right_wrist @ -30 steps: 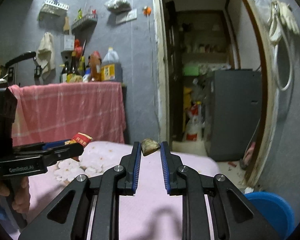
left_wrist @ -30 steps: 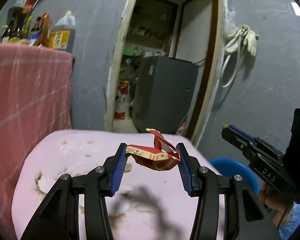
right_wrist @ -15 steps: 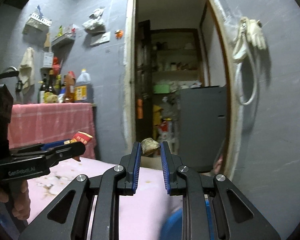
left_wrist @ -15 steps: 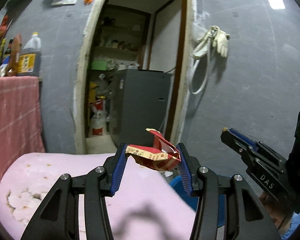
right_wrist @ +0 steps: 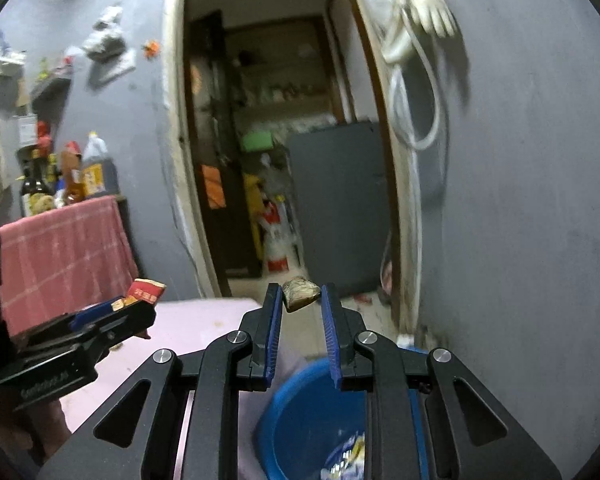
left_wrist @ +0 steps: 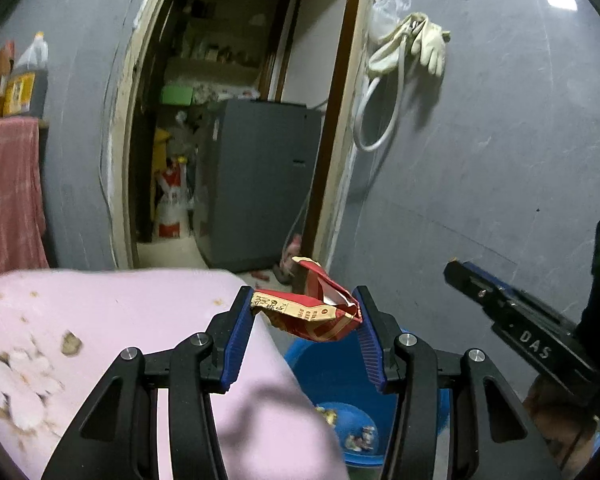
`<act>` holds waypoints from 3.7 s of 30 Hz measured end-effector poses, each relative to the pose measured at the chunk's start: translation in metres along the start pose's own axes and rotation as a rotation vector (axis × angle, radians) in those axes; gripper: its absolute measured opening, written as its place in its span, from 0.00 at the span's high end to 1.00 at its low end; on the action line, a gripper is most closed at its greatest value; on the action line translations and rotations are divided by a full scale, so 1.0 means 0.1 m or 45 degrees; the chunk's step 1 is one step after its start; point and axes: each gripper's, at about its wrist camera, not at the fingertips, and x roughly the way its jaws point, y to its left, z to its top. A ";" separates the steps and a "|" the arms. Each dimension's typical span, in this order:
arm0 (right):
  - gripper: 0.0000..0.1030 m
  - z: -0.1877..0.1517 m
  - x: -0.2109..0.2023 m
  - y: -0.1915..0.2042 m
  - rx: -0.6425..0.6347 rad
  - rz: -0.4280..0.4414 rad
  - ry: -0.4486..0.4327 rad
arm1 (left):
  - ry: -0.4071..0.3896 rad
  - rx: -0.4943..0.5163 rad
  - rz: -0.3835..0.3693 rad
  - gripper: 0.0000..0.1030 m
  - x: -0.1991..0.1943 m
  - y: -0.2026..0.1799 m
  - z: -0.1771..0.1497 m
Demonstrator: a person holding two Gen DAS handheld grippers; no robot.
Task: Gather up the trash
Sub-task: 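Open both tools to drop the red wrapper and tan scrap into the bucket, then move both tools back toward the last small scraps on the table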
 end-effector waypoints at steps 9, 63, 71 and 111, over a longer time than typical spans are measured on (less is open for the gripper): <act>0.82 -0.12 0.13 -0.26 0.122 -0.022 0.133 | 0.186 -0.057 -0.044 0.58 0.45 -0.11 -0.16; 0.00 0.09 0.09 0.31 0.077 0.127 -0.154 | -0.136 -0.146 0.444 0.02 -0.63 1.01 0.13; 0.00 0.08 0.11 0.79 0.033 0.252 -0.224 | -0.200 -0.099 0.550 0.02 -1.06 1.35 0.06; 0.24 -0.66 1.80 2.37 -0.427 0.508 0.758 | 0.321 -0.366 0.751 0.02 -0.84 2.81 -0.56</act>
